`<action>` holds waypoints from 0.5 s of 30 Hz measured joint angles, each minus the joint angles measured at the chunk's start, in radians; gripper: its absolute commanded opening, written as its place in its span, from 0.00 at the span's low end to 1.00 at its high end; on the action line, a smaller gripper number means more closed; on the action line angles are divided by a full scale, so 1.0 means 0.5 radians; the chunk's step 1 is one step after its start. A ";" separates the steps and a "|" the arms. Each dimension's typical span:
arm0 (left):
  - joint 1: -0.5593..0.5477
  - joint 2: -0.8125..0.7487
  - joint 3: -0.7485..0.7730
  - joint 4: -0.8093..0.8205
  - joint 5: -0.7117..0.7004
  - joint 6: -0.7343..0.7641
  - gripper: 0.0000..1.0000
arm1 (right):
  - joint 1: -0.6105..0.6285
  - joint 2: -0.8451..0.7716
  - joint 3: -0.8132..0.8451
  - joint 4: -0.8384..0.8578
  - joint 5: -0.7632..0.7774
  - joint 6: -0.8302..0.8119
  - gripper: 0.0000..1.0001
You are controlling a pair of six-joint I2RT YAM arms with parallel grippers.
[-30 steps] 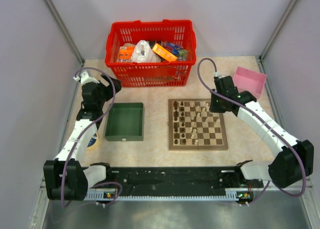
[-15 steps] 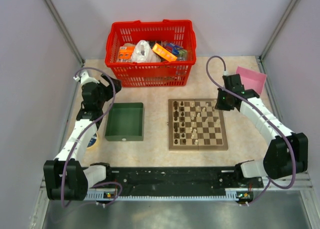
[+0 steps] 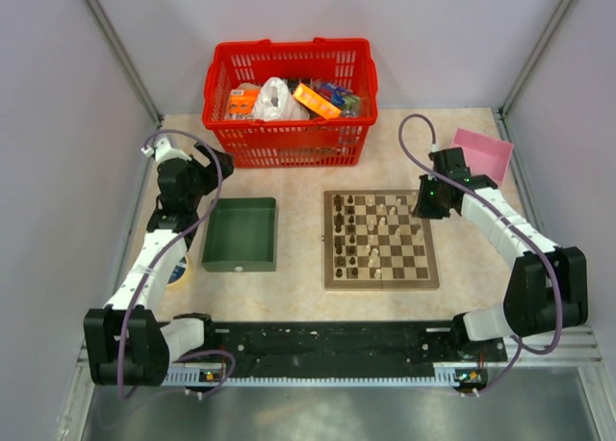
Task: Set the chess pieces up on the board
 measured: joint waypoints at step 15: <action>0.000 0.000 0.000 0.000 0.000 0.001 0.99 | -0.075 0.080 -0.043 0.013 -0.079 -0.035 0.13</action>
